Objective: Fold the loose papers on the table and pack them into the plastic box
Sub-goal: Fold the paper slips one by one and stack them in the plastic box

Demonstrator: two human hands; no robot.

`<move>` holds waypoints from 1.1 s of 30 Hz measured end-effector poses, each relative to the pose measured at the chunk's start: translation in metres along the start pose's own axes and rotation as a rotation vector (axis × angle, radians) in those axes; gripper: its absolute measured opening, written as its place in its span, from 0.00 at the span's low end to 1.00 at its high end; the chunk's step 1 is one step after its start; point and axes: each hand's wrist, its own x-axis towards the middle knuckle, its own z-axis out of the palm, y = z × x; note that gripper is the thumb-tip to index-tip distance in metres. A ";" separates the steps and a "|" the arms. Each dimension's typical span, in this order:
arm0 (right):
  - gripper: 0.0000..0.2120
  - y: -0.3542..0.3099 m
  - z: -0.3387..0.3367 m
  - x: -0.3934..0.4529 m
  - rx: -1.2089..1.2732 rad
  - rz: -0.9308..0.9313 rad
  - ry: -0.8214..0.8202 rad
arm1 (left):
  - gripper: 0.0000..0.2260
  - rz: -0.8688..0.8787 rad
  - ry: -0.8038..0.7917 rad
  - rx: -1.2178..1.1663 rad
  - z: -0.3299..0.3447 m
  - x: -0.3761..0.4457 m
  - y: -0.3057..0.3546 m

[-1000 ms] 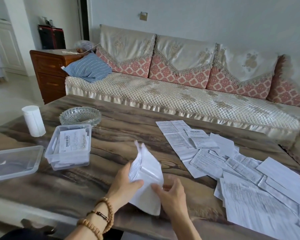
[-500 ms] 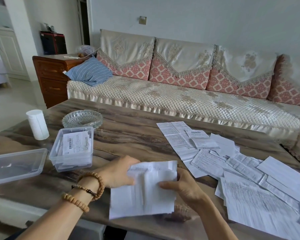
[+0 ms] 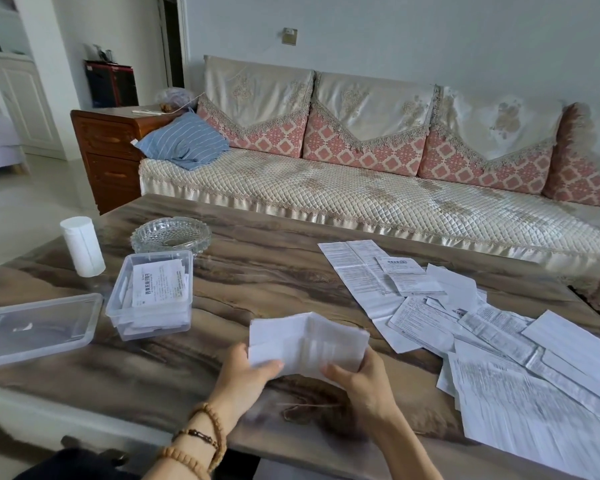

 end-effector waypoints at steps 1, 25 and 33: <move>0.15 0.002 0.002 -0.002 -0.009 -0.011 0.004 | 0.15 0.002 0.011 0.002 0.004 -0.001 -0.001; 0.04 0.011 -0.003 0.014 -0.195 0.083 0.108 | 0.16 0.137 0.021 0.398 0.000 0.001 0.010; 0.13 0.015 0.018 -0.002 -0.963 -0.278 0.222 | 0.07 -0.061 0.188 0.306 0.004 0.001 0.001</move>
